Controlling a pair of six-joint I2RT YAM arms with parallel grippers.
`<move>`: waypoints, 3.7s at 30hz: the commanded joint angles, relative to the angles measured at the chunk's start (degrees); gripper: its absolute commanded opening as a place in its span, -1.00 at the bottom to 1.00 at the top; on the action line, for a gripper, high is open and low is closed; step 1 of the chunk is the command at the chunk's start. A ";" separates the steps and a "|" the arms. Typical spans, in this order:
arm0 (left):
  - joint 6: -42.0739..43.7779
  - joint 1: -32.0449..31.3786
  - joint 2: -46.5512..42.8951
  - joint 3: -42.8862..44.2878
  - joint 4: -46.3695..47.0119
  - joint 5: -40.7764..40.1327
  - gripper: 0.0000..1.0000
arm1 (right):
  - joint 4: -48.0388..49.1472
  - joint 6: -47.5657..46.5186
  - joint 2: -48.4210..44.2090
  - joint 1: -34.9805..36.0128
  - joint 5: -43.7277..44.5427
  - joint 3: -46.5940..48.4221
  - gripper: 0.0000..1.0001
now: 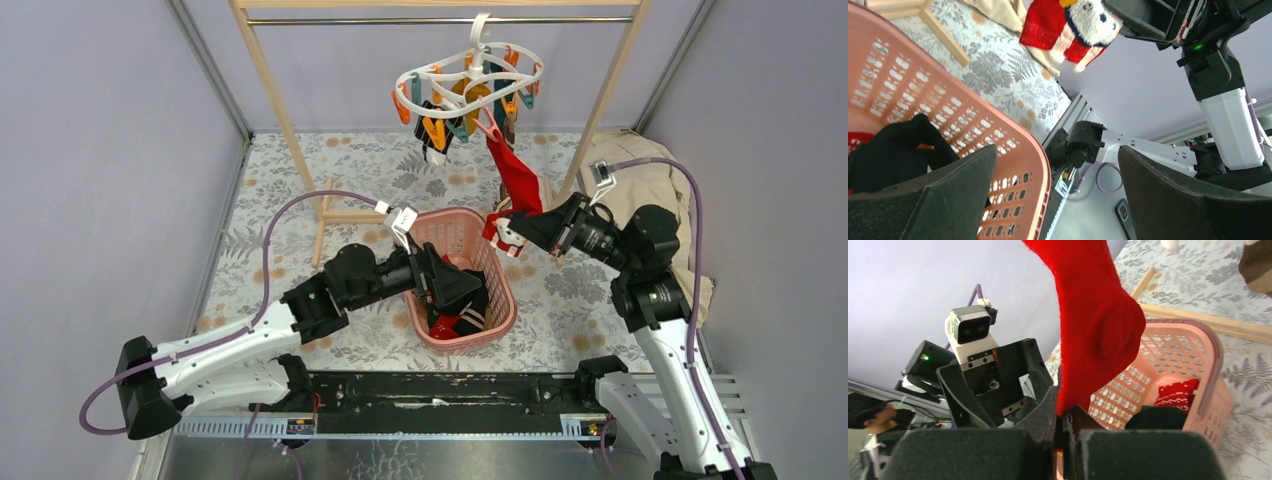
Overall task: Remove the socks clipped to the hanger
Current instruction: Remove the sock from the hanger.
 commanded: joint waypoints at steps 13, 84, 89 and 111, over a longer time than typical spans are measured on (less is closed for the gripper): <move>-0.19 4.90 6.19 -0.36 24.87 -2.55 0.97 | 15.93 11.72 7.86 7.42 -5.62 1.20 -1.00; -7.12 23.14 -2.05 -3.38 15.96 15.69 -1.00 | -7.42 -22.46 25.08 8.53 24.66 34.46 -0.39; -8.20 23.10 0.15 -3.75 18.28 17.01 -1.00 | -2.74 -20.95 26.80 8.57 19.82 34.25 -0.37; -8.57 22.60 2.53 -1.83 17.72 20.81 -1.00 | 15.08 -17.37 31.36 9.27 5.41 31.07 0.31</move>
